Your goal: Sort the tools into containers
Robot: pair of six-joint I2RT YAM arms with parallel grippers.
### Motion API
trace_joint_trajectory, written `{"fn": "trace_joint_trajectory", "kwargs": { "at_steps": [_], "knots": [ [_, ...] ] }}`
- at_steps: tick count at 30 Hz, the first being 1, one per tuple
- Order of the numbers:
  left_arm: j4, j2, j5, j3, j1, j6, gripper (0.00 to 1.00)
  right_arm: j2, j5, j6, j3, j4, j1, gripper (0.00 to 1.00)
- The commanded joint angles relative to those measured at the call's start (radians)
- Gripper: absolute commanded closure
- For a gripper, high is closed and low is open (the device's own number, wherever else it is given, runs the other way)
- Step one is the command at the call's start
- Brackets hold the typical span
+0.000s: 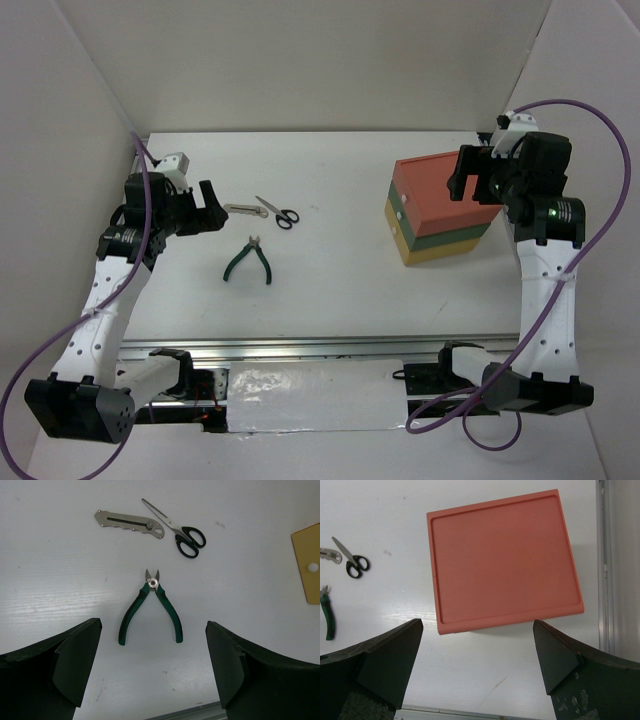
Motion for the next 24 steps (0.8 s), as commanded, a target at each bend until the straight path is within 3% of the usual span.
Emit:
{"fn": "trace_joint_trajectory", "kwargs": {
  "at_steps": [1,3,5,7,8,11,14,19,24],
  "knots": [
    [0.016,0.117,-0.031,0.106,-0.019,-0.039,0.01,0.060,0.011,-0.009,0.082,-0.027,0.007,0.00],
    [-0.010,0.169,0.026,0.152,-0.010,0.001,0.01,0.074,-0.014,-0.026,0.099,-0.030,0.013,0.00],
    [0.054,0.197,0.213,0.130,0.013,0.030,0.04,0.112,-0.014,-0.018,0.133,-0.033,0.035,0.00],
    [0.220,0.193,0.398,0.050,0.015,-0.037,0.05,0.181,-0.019,-0.009,0.211,-0.070,0.050,0.00],
    [0.297,0.189,0.426,0.019,-0.008,-0.088,0.06,0.206,-0.029,-0.003,0.235,-0.083,0.053,0.01],
    [0.656,0.186,0.474,-0.163,-0.072,-0.295,0.03,0.258,-0.046,0.016,0.291,-0.080,0.065,0.02],
    [0.859,0.238,0.421,-0.213,-0.163,-0.404,0.05,0.293,-0.043,0.028,0.309,-0.075,0.098,0.04],
    [1.006,0.442,0.405,-0.184,-0.269,-0.557,0.15,0.338,-0.028,0.034,0.306,-0.054,0.167,0.06],
    [1.115,0.664,0.416,-0.090,-0.324,-0.694,0.17,0.385,0.015,0.034,0.302,-0.049,0.210,0.11]
  ]
}}
